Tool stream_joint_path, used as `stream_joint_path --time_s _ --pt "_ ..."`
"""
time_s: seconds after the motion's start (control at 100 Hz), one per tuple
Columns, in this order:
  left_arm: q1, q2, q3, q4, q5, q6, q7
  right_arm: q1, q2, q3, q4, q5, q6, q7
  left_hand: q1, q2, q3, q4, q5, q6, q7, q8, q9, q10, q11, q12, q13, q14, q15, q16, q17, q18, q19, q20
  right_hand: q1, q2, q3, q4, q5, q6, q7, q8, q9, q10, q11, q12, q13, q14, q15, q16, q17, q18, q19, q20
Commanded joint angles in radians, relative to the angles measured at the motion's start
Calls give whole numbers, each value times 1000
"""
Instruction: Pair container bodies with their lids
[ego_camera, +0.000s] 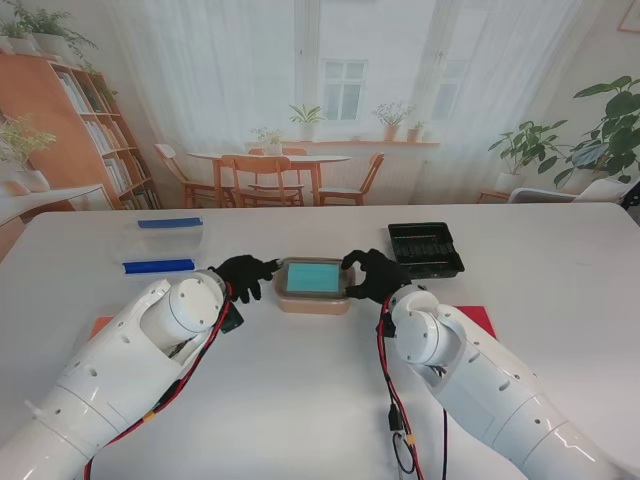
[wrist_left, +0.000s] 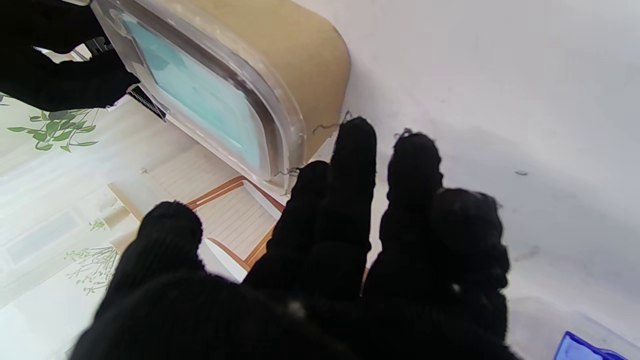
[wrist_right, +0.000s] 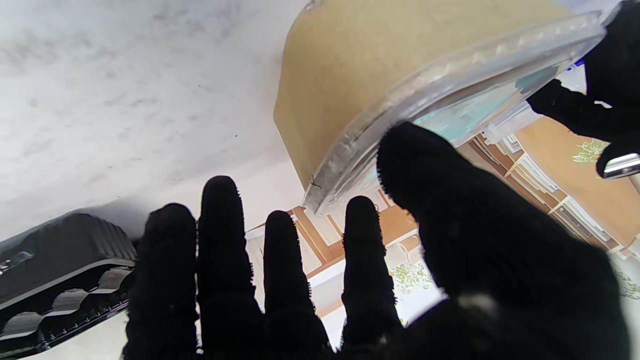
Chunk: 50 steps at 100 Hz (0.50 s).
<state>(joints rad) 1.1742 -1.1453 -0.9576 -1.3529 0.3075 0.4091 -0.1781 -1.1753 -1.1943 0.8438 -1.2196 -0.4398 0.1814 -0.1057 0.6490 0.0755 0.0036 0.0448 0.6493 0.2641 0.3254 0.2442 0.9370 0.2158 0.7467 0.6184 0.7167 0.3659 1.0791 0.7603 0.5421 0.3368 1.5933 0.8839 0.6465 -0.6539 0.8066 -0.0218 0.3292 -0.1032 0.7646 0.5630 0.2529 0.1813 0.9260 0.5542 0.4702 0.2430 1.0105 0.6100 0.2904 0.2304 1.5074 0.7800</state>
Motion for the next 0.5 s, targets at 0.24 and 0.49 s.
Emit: stream_joint_path --time_s 0.24,0.49 --pt "20 -3 -11 1 10 -32 35 -4 -4 3 -4 12 26 15 72 -17 -8 17 -76 -37 -26 -19 -199 30 -206 -163 -232 26 -256 -154 -312 -42 -261 -13 1 -14 14 -16 31 24 4 29 2 2 16 2 10 -23 39 13 16 -28 24 4" --pt "31 -13 -4 28 90 -151 135 -5 -7 6 -8 17 30 10 183 -112 14 39 -198 -153 -25 -8 -472 -43 -265 -193 -452 -109 -419 -202 -576 -123 -394 -90 -11 -10 7 -15 35 26 -1 31 11 5 19 5 10 -26 47 14 19 -31 26 7"
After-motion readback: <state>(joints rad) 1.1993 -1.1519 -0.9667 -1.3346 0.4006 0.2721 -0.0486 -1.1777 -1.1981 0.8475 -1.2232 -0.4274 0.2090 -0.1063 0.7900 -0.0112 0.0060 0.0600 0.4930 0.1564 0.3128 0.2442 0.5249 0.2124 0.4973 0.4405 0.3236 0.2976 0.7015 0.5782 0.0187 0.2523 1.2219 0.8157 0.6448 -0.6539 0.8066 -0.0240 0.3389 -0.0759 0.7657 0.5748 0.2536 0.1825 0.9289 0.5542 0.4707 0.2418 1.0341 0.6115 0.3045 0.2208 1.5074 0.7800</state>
